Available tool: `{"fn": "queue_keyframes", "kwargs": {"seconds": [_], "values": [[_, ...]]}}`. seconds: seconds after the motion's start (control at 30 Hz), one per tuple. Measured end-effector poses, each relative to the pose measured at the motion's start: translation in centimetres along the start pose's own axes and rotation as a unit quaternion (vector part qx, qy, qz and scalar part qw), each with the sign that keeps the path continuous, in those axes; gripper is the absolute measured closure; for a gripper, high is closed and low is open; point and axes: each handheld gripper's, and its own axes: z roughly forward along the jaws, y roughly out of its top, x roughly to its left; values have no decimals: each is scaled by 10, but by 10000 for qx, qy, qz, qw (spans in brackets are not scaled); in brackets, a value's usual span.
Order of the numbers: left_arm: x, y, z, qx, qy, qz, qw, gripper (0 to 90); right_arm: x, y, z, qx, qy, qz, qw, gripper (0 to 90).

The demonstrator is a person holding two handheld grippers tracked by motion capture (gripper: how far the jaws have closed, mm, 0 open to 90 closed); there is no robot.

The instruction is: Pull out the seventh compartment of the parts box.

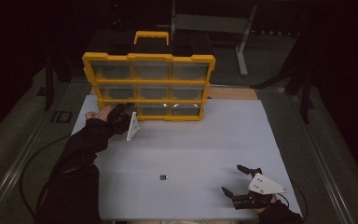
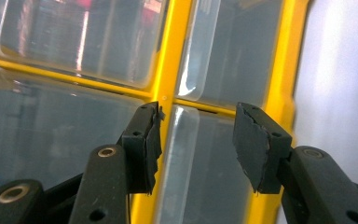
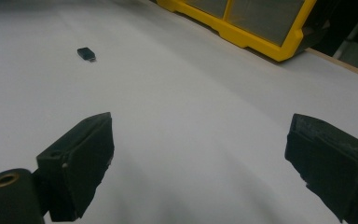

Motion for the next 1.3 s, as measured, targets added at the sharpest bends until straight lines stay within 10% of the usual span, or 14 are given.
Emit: {"fn": "queue_keyframes", "kwargs": {"seconds": [0.97,1.3], "values": [[-8,0,12,516,248,453,9973,580,1,1,0,8,3,-31,10000,79],[-20,8,17,914,624,1062,9882,574,1,1,0,5,16,-51,10000,79]]}}
